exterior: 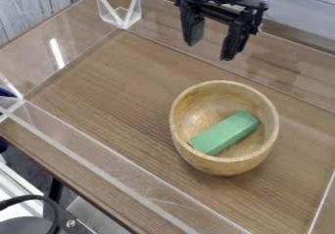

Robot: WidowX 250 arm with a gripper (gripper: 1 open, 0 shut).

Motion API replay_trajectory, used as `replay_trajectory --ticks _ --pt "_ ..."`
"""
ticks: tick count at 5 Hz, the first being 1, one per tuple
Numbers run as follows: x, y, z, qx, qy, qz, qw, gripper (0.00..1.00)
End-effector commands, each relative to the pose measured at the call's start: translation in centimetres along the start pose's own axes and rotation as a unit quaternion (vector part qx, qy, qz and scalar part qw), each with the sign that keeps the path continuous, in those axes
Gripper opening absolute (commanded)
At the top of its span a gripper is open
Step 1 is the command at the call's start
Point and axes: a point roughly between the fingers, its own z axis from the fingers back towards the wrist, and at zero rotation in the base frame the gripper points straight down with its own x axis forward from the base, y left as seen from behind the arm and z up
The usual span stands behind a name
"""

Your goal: Remove the green block from inside the brown bowl and put it on the table

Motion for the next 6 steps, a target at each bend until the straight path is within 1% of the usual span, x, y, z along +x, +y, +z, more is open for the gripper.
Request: replay_trajectory --ticks 1,2,3,4,6 --pt "-0.1 -0.8 -0.9 0.002 0.008 -0.034 0.9994 1.0" --pt "-0.6 -2.0 -2.4 0.001 0.015 -0.089 0.9959 1.0" --pt "-0.8 -3.2 -3.3 0.001 0.015 -0.136 0.9907 1.0" --pt "-0.5 -4.3 -4.5 0.003 0.019 -0.161 0.9868 1.0" --pt "-0.2 -5.8 -6.4 0.007 0.028 -0.193 0.9808 1.0"
